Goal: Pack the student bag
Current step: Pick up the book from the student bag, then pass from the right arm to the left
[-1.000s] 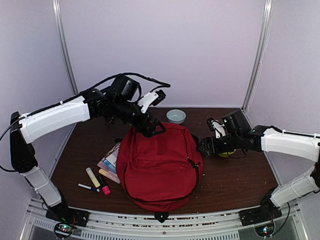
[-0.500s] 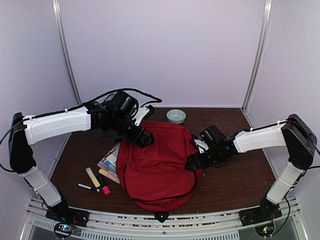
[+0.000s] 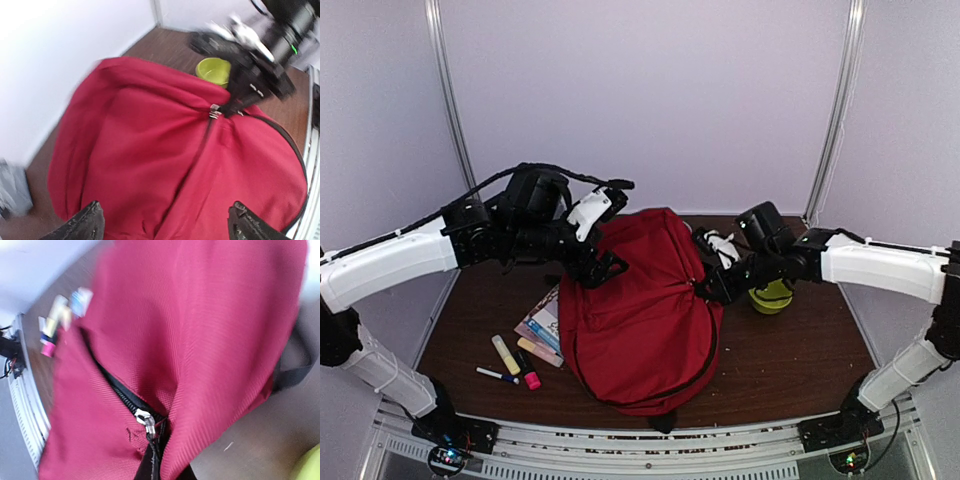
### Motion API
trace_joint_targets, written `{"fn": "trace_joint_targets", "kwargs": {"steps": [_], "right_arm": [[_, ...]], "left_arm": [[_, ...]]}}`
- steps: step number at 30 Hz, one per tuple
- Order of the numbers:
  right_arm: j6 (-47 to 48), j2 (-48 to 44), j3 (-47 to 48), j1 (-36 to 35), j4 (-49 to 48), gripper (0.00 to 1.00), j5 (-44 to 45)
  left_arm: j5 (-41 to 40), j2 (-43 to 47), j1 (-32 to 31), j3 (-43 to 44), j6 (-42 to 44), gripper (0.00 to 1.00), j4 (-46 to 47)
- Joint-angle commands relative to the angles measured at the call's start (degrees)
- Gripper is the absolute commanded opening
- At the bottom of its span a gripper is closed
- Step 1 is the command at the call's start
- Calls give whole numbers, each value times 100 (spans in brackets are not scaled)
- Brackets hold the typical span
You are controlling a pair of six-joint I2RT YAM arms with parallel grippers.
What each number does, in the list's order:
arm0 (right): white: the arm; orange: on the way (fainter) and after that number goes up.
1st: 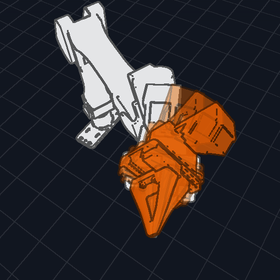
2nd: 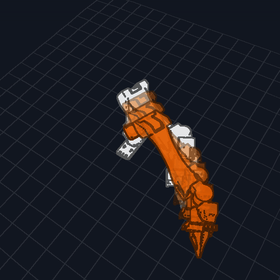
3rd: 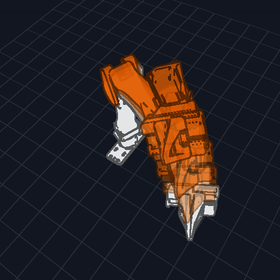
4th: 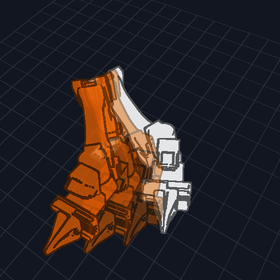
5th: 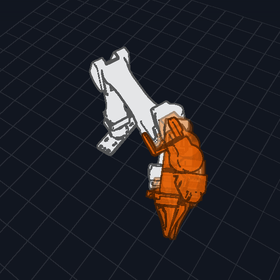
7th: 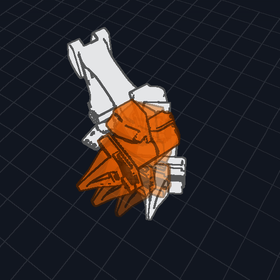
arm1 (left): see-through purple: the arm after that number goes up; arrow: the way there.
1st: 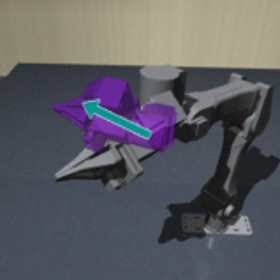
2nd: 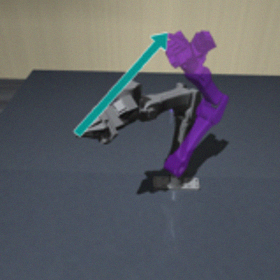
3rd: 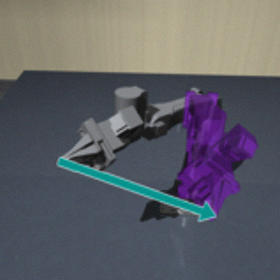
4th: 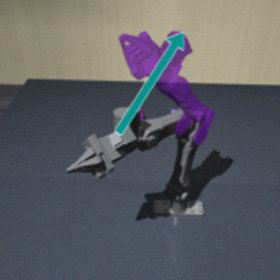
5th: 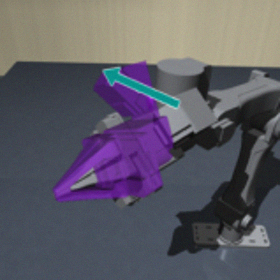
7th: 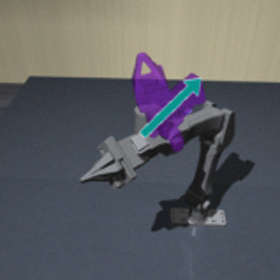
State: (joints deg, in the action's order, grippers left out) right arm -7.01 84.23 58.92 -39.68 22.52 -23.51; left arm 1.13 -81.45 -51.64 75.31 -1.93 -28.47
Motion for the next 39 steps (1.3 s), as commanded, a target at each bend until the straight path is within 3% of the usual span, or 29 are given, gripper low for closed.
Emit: {"fn": "trace_joint_targets", "kwargs": {"steps": [1,4,9,12,15,19,22,29,34,39], "right_arm": [[1768,-992,1130,-365,284,0,242],[2833,-1384,1789,-684,944,0,27],[4047,-1904,2271,-998,1702,0,-699],[4649,-2086,2326,-1364,2089,0,-501],[4698,-2127,2301,-1544,2200,0,40],[4682,-1971,2320,-1553,2282,0,686],[4689,-1741,2450,-1613,2385,0,937],[4760,-1548,2448,-1776,2202,0,980],[4877,-1646,2354,-1865,2112,0,968],[4930,-1690,2297,-1918,1928,0,812]], "left_arm": [[-968,344,-934,466,1944,88,230],[-1546,504,-1454,1128,2656,89,-350],[-1534,680,-1493,1814,2823,97,-876],[-1622,562,-1543,2255,2872,98,-1260],[-1405,553,-1658,2458,2941,98,-1403],[-115,753,-1699,2357,3010,98,-1349],[366,847,-1700,2349,2956,98,-1234],[-290,385,-1701,2483,2912,98,-1630],[515,-149,-1701,2496,2470,98,-1989],[416,-455,-1701,2587,2459,98,-1919]]}}
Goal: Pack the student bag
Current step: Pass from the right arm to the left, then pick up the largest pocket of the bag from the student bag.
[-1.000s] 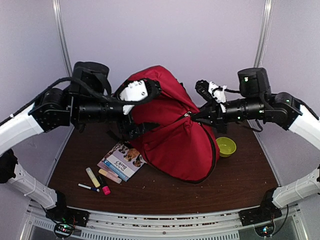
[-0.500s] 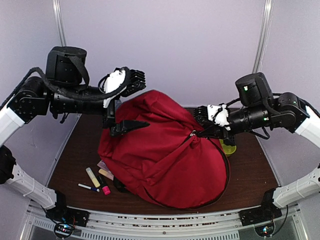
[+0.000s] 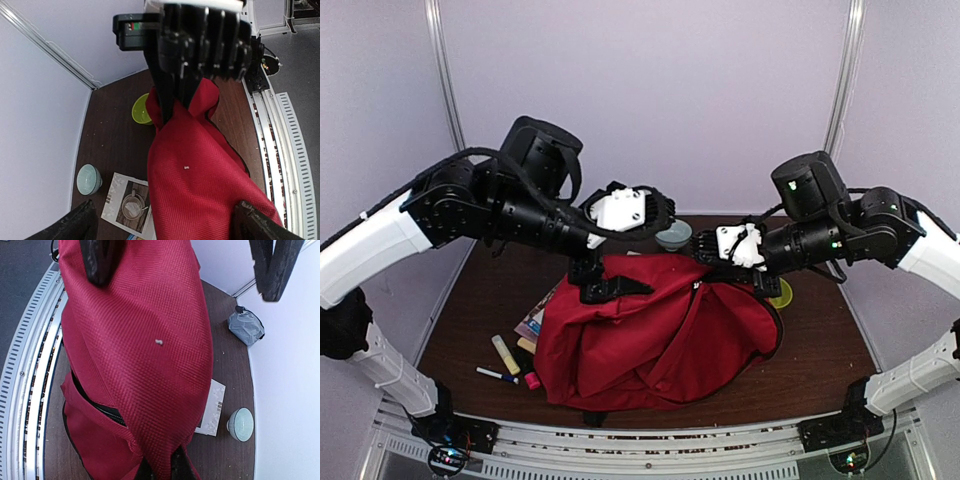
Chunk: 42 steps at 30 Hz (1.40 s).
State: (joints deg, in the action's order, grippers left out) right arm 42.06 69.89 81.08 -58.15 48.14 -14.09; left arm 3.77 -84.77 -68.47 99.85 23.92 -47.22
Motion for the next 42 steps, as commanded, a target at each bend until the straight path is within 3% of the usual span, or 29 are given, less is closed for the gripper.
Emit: {"fn": "trace_joint_targets", "kwargs": {"steps": [1,9,11,12,15,17,18,21,22,25,26,29,33,38,42], "right_arm": [[26,-261,91,-77,-644,0,-148],[-92,-544,-191,-83,-1340,0,-146],[-180,-612,-249,-86,-1509,0,-33],[-215,-637,-272,-78,-1591,0,29],[-270,-707,-405,-76,-1772,0,118],[-313,-714,-438,-74,-1820,0,96],[-351,-712,-447,-74,-1829,0,69],[-522,-692,-476,-80,-1890,0,13],[-655,-688,-490,-74,-1970,5,49],[-1503,-754,-595,157,-2310,57,-499],[-1734,-806,-699,239,-2425,68,-902],[-2399,-1033,-951,368,-2770,78,-1316],[-3446,-1355,-1045,442,-2847,76,-514],[-5101,-1527,-1693,410,-3583,42,68],[-5721,-1287,-2168,182,-4054,30,237]], "left_arm": [[108,-186,-18,157,-120,98,-86],[316,-648,-9,165,-306,97,-129],[364,-626,-1,62,-364,90,-38],[407,-576,12,-28,-391,84,33],[494,-436,63,-272,-501,48,218],[397,-293,94,-407,-579,10,325],[248,-205,103,-503,-639,0,423],[-132,167,119,-899,-820,0,945],[-260,311,129,-1045,-908,0,1251],[-409,767,240,-1688,-1378,0,2120],[-361,907,278,-1931,-1505,0,2426],[-329,1193,316,-2381,-1795,0,3024],[-661,1452,316,-2632,-2174,0,3405],[-612,1484,316,-2768,-2282,0,3641],[-543,1410,316,-2748,-2267,0,3660]]}}
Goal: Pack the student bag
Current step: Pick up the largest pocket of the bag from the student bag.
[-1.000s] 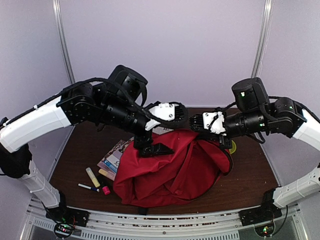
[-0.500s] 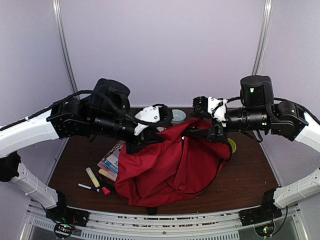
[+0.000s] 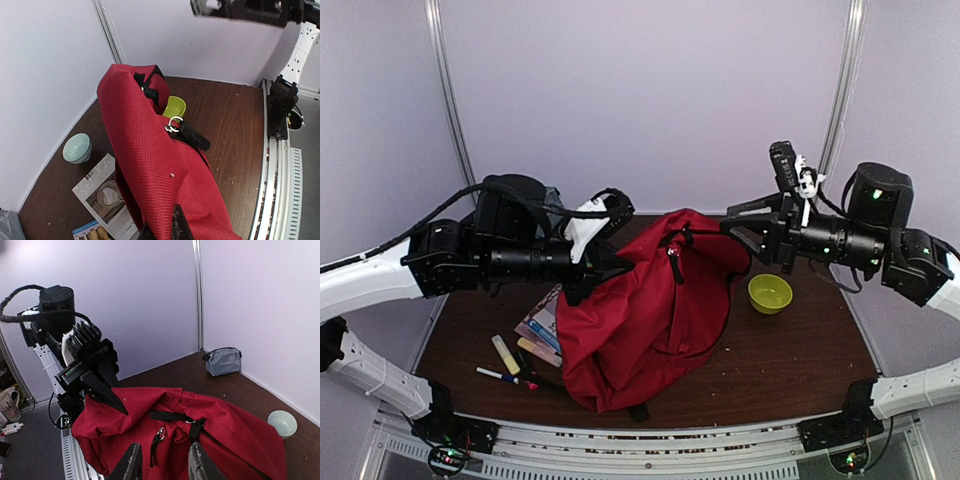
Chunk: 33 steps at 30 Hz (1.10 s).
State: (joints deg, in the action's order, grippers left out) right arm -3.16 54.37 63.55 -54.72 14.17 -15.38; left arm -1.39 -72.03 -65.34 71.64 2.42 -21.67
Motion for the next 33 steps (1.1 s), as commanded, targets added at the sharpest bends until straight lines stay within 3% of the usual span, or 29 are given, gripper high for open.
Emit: {"fn": "trace_joint_targets", "kwargs": {"steps": [1,11,17,29,33], "right_arm": [[-1290,330,-477,-182,-781,29,382],[-1123,915,-298,-186,-722,26,1378],[-1075,999,-231,-175,-845,35,2068],[-1021,1549,137,-204,-940,37,1004],[-1029,1585,119,-218,-899,28,970]], "left_arm": [[34,114,4,90,-110,0,1092],[230,92,4,124,2,0,1035],[450,79,4,122,111,0,1042],[738,-8,-4,70,153,0,1224],[718,-13,-5,57,145,0,1252]]}}
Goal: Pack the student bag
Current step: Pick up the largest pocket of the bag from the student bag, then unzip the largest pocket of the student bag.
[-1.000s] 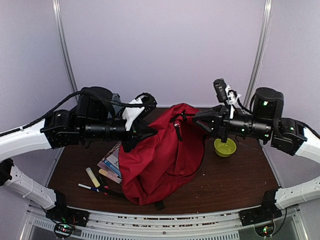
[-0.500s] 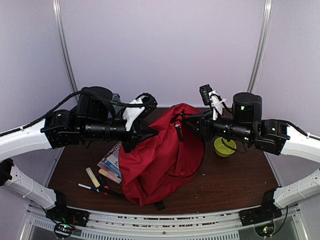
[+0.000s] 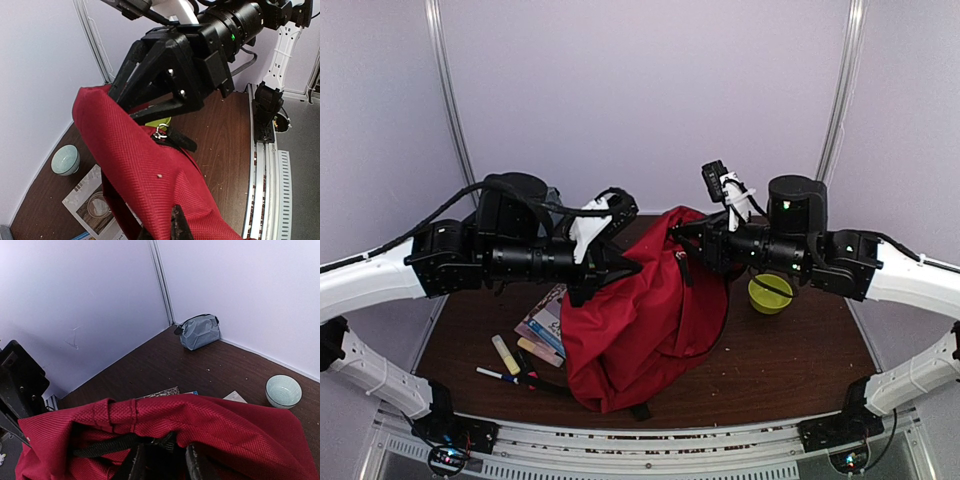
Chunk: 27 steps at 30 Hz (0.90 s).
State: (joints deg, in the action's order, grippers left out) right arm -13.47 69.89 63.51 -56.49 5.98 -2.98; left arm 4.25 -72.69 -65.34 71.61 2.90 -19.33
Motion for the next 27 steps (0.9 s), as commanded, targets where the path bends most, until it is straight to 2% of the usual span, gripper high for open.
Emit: {"fn": "trace_joint_targets", "kwargs": {"steps": [1,3,5,10,14,19,24,27], "right_arm": [[-2,29,114,-45,-62,22,-285],[-15,-4,88,-36,-21,8,-286],[-22,-75,28,-28,18,0,-176],[-60,-249,-215,122,81,0,-110],[-76,-398,-368,465,344,0,-88],[-115,-658,-720,1140,526,0,-256],[-347,-810,-1247,2028,462,0,-787],[-424,-832,-1455,2330,407,0,-1163]], "left_arm": [[146,53,-5,55,97,0,1026],[101,81,3,42,101,0,1035],[-14,159,-2,-11,106,0,1064],[-610,524,4,-415,24,0,1278],[-787,810,4,-605,16,0,1292],[-1012,1108,4,-788,81,0,1257],[-1110,1334,4,-920,147,0,1271],[-1207,1426,4,-958,175,0,1220]]}}
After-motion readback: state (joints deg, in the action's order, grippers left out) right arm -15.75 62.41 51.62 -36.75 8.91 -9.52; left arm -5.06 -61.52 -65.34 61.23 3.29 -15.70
